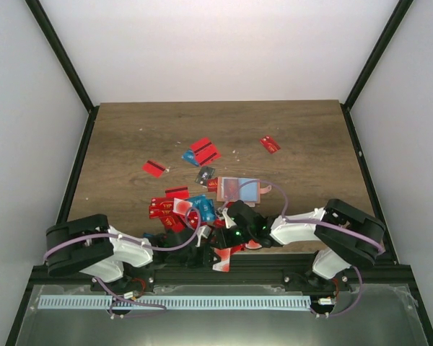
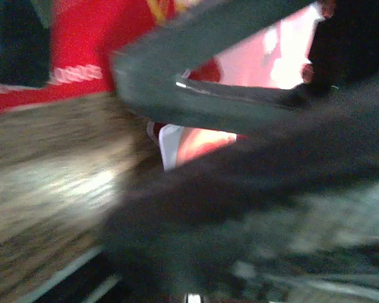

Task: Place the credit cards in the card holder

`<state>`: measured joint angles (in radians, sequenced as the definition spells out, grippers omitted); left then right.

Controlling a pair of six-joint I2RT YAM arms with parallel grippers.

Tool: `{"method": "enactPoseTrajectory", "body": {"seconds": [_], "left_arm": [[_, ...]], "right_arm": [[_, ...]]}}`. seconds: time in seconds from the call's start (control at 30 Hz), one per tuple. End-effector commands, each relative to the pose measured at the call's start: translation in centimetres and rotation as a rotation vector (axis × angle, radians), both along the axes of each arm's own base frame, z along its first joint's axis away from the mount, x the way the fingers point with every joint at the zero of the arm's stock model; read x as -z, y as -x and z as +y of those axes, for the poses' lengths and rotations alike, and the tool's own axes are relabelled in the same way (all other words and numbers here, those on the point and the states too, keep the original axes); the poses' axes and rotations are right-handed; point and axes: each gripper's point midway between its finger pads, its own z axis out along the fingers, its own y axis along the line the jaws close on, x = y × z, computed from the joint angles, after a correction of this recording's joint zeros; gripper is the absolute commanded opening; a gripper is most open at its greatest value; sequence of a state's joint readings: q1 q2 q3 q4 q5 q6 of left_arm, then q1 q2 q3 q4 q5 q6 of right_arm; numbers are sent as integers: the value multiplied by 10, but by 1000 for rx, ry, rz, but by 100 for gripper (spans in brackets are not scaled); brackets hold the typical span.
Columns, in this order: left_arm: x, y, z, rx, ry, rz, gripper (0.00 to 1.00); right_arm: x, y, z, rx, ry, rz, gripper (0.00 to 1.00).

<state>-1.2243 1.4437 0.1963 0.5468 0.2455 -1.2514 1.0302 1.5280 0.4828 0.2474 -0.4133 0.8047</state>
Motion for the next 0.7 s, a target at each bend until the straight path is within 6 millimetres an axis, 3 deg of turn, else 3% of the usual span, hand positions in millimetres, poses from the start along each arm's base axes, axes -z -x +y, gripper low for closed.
{"method": "enactPoseTrajectory", "body": {"seconds": [0.0, 0.13, 0.2, 0.37, 0.5, 0.67], "left_arm": [[16, 5, 11, 7, -88, 15, 4], [2, -2, 7, 7, -115, -34, 4], [-11, -7, 4, 12, -119, -63, 4], [-33, -23, 0, 44, -174, -106, 4], [-42, -45, 2, 56, -231, -130, 4], [-60, -81, -3, 56, -231, -178, 4]], "right_arm": [[29, 11, -30, 25, 148, 43, 40], [14, -2, -33, 50, 147, 0, 40], [-4, -16, -37, 77, 126, -38, 41], [-57, -67, -58, 185, 79, -156, 44], [-87, -104, -83, 289, 73, -223, 47], [-97, -136, -109, 391, 60, -241, 49]]}}
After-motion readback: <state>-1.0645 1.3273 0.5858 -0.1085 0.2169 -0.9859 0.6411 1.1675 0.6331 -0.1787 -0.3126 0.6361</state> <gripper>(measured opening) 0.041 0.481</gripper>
